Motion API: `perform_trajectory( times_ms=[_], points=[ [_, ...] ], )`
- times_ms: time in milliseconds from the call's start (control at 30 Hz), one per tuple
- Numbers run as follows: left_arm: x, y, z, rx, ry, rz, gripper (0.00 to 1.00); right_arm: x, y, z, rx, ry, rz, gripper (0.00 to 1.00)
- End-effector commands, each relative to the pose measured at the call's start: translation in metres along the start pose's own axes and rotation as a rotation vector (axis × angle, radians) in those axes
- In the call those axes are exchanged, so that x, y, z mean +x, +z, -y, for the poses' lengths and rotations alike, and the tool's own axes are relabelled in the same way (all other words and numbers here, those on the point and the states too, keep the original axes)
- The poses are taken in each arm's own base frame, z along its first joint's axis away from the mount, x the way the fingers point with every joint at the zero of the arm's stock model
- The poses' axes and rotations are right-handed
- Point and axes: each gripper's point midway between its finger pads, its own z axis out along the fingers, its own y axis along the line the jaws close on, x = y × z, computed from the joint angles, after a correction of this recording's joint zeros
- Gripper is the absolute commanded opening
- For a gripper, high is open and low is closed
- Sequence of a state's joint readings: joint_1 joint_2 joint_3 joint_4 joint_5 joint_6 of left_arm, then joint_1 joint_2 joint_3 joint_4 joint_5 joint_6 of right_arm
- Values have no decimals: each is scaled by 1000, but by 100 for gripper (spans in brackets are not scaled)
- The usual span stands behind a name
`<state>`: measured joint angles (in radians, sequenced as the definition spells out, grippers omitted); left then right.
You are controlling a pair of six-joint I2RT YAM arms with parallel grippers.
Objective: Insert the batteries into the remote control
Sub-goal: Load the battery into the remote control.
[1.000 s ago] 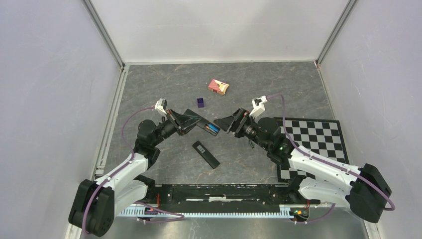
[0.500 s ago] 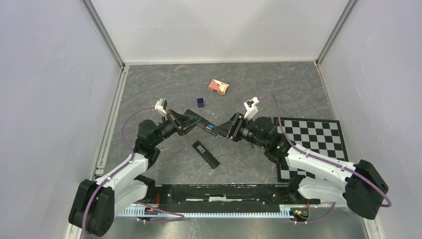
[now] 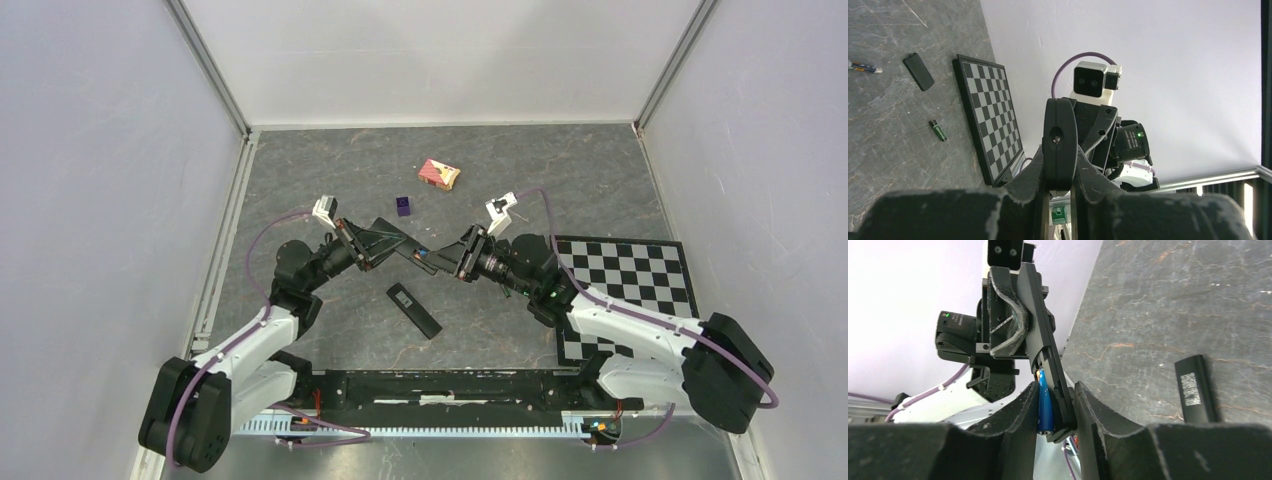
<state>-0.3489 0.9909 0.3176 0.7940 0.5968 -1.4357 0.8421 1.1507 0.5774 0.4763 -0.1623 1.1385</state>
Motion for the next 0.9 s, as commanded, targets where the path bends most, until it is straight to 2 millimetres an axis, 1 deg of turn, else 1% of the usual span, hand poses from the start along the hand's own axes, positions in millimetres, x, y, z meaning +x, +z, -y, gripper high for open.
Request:
perform_trajectory(
  times_ms=[0,167,233,300,467,700,767,867],
  points=[
    [9,-1,48,173,130,-75,2,-5,2,-14,-91,46,23,34],
    [12,-2,53,193,130,-96,2,-3,2,-23,-158,62,21,26],
    [12,-2,52,191,118,-94,2,-3,2,-24,-173,58,21,27],
    [8,-1,50,183,98,-76,2,-5,1,-25,-179,47,28,32],
    [1,2,43,154,61,-35,2,-9,-2,-25,-184,31,47,51],
    [-5,5,28,100,34,-2,2,-17,-14,-34,-224,0,87,82],
    [-6,6,25,93,27,2,2,-18,-19,-35,-236,-5,97,86],
    [-8,6,23,87,16,9,2,-17,-24,-32,-235,1,98,87]
  ],
)
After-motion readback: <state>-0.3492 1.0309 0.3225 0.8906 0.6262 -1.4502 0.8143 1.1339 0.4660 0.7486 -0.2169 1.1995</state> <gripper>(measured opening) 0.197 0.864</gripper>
